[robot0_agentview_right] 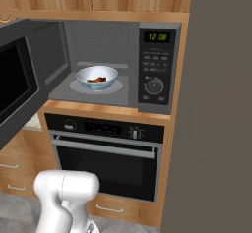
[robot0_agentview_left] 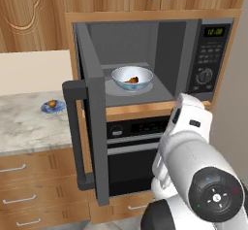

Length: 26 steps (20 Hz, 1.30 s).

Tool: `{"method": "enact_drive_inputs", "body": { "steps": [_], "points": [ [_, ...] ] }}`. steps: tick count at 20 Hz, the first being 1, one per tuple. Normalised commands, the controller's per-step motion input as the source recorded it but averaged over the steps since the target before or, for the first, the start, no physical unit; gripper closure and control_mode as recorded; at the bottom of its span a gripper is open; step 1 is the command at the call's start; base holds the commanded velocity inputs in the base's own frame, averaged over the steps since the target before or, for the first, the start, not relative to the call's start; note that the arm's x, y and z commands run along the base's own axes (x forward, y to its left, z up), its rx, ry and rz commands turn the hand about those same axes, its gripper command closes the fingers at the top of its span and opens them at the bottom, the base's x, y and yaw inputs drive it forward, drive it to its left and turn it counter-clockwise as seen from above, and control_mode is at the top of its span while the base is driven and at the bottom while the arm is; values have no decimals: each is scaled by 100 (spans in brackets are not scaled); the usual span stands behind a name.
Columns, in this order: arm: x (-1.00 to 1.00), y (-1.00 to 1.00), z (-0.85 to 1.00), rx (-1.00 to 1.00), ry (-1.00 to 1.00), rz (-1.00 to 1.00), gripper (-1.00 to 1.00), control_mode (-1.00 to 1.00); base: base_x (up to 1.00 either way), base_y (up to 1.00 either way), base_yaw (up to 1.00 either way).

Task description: Remove the apple from the bowl and place it on the small plate. Then place the bowl with only the chicken drumstick in the microwave, close the door, and press the start button to microwave the chicken drumstick.

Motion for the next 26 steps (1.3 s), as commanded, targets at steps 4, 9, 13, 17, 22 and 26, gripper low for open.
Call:
{"method": "enact_drive_inputs", "body": {
  "steps": [4,9,13,17,22,26],
  "points": [
    [-18,61,-32,-13,-10,11,-100,-100,0,0,0],
    [-19,64,-21,-13,-8,10,-100,-100,0,0,0],
    [-9,72,-23,-15,-1,9,-100,-100,0,0,0],
    [0,80,-25,-16,0,8,-100,-100,0,0,0],
    [1,83,-24,-16,0,7,-100,-100,0,0,0],
    [15,86,-27,-16,2,4,-100,-100,0,0,0]
  ]
}}
